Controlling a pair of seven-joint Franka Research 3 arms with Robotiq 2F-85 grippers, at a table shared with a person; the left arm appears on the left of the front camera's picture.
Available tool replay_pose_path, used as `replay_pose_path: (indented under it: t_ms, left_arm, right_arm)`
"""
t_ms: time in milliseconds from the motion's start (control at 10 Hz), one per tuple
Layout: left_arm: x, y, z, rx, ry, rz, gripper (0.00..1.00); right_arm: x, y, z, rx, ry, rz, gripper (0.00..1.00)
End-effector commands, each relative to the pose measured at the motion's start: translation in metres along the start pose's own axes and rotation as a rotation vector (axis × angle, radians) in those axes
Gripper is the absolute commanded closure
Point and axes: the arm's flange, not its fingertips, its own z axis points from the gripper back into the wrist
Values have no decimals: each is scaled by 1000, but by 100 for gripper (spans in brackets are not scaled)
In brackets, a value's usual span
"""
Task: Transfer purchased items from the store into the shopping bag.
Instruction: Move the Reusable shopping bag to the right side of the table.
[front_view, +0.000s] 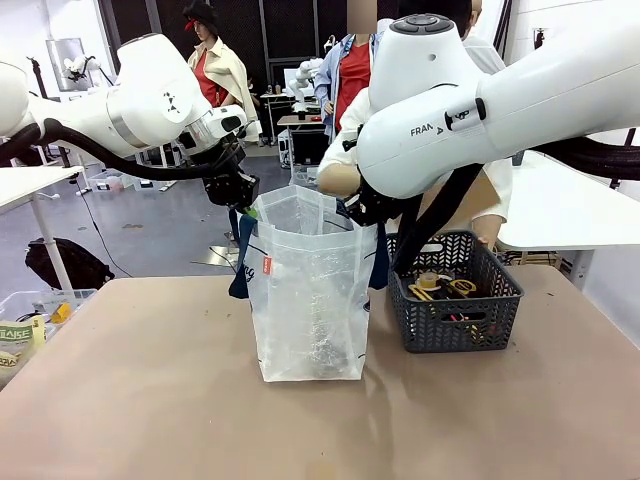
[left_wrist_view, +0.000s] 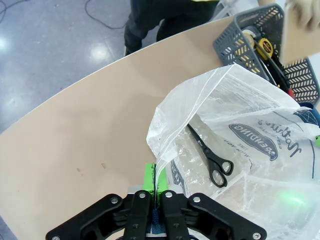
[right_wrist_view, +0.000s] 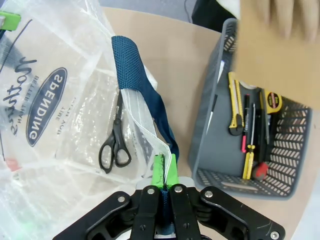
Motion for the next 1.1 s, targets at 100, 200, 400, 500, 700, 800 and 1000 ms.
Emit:
replay_pose_path:
  t_ms: [100,200,400,500,700,800,1000]
  left_arm:
    - [0,3,1,0,-4,7,100]
    - [0,3,1,0,-4,7,100]
    - [0,3,1,0,-4,7,100]
    - [0,3,1,0,-4,7,100]
    - [0,3,1,0,-4,7,100]
    - [0,3,1,0,-4,7,100]
    - [0,3,1,0,-4,7,100]
  right_arm:
    - [-2,-2,1,15,2,-6,100]
    - [-2,-2,1,15,2,-6,100]
    - [-2,-2,1,15,2,-6,100]
    - [-2,-2,1,15,2,-6,100]
    - [-2,-2,1,15,2,-6,100]
    - [-2,-2,1,15,2,-6,100]
    - [-2,-2,1,15,2,-6,100]
